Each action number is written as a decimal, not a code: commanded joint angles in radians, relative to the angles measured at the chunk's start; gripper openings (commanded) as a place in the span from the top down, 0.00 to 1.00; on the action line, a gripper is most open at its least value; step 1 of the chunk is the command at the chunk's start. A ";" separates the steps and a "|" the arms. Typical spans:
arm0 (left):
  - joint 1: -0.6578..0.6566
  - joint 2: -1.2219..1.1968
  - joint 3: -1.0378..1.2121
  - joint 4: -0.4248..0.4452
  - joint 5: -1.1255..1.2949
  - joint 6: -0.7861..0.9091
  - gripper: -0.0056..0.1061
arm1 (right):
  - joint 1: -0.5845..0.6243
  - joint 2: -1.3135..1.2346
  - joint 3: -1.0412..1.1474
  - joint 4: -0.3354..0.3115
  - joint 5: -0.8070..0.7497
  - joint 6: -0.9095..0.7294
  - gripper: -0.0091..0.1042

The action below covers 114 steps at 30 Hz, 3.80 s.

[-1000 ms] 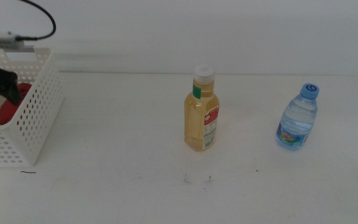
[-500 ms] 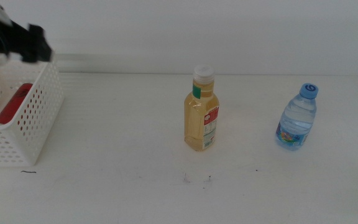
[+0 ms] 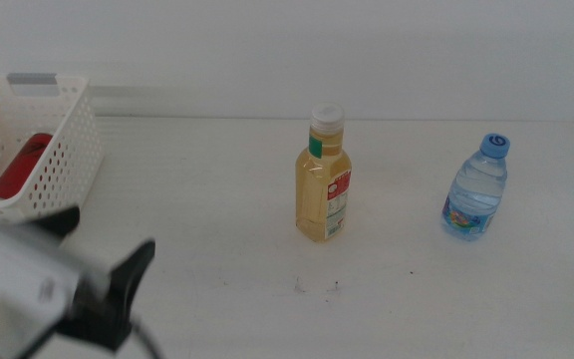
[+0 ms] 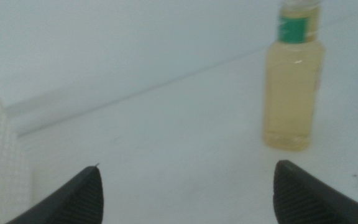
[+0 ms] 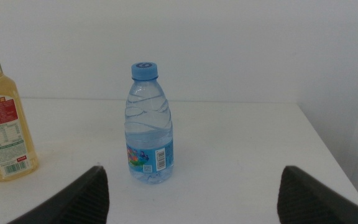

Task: Use arms to grab the bottles and put them into the dustbin to the left of the table.

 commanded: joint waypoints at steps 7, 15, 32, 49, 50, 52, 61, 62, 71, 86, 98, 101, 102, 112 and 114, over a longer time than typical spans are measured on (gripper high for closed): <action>-0.142 0.006 0.206 0.009 -0.378 -0.079 0.11 | -0.009 -0.005 0.004 -0.004 -0.002 -0.002 0.18; -0.142 0.096 0.206 0.091 -0.460 -0.162 0.11 | -0.009 -0.005 0.004 -0.004 -0.002 -0.002 0.18; -0.142 0.622 -0.036 0.221 -0.664 -0.305 0.11 | -0.009 -0.005 0.004 -0.004 -0.002 0.016 0.18; -0.136 1.118 -0.381 0.330 -0.815 -0.411 0.11 | -0.009 -0.005 0.004 -0.004 -0.002 0.016 0.18; -0.136 1.134 -0.402 0.330 -0.811 -0.411 0.11 | -0.009 -0.005 0.004 -0.004 -0.002 0.016 0.18; -0.136 1.161 -0.436 0.334 -0.809 -0.411 0.11 | -0.009 -0.005 0.004 -0.004 -0.002 0.016 0.18; -0.136 1.276 -0.560 0.335 -0.802 -0.419 0.11 | -0.009 -0.005 0.004 -0.004 -0.002 0.016 0.18; -0.135 1.288 -0.575 0.335 -0.802 -0.421 0.11 | -0.009 -0.005 0.004 -0.004 -0.002 0.016 0.18; -0.135 1.379 -0.691 0.335 -0.779 -0.433 0.11 | -0.009 -0.005 0.004 -0.004 -0.002 0.016 0.18; -0.135 1.463 -0.816 0.333 -0.711 -0.435 0.15 | -0.009 -0.005 0.004 -0.004 -0.002 0.016 0.18; -0.135 1.343 -0.774 0.366 -0.576 -0.477 0.90 | -0.009 -0.005 0.004 -0.004 -0.002 0.016 0.18; -0.135 1.250 -0.743 0.379 -0.495 -0.477 0.97 | -0.009 -0.005 0.004 -0.004 -0.002 0.016 0.18; -0.135 1.211 -0.732 0.379 -0.448 -0.477 0.97 | -0.009 -0.005 0.004 -0.004 -0.002 0.016 0.18; -0.126 0.811 -0.721 0.437 0.241 -0.568 0.97 | -0.009 -0.005 0.004 -0.004 -0.002 0.016 0.18; -0.121 0.768 -0.738 0.437 0.369 -0.567 0.97 | -0.009 -0.005 0.004 -0.004 -0.002 0.016 0.18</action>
